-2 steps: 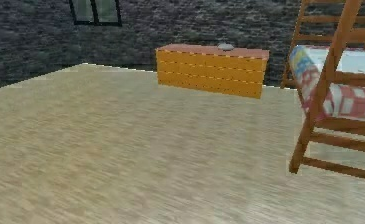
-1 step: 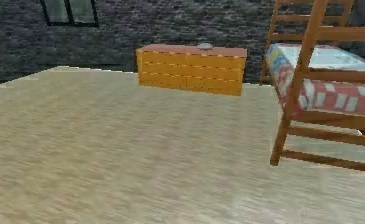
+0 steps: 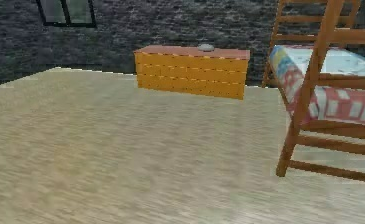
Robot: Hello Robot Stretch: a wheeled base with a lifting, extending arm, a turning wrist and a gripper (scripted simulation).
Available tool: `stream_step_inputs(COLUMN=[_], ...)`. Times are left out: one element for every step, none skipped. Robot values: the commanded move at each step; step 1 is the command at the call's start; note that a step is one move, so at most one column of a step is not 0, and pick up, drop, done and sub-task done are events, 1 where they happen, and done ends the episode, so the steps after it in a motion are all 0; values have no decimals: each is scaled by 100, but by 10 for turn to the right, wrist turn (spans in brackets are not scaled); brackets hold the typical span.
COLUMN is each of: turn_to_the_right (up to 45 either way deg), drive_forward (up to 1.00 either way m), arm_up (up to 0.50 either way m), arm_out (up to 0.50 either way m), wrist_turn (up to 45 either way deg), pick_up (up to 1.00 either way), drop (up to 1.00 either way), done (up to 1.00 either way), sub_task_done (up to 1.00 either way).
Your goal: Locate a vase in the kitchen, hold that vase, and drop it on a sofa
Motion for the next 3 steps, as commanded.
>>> stream_step_inputs(turn_to_the_right=[-270, 0, -330], drive_forward=[0, 45, 0], arm_up=[0, 0, 0], arm_out=[0, 0, 0], wrist_turn=[0, 0, 0], pick_up=[0, 0, 0], drop=[0, 0, 0], done=[0, 0, 0], sub_task_done=[0, 0, 0])
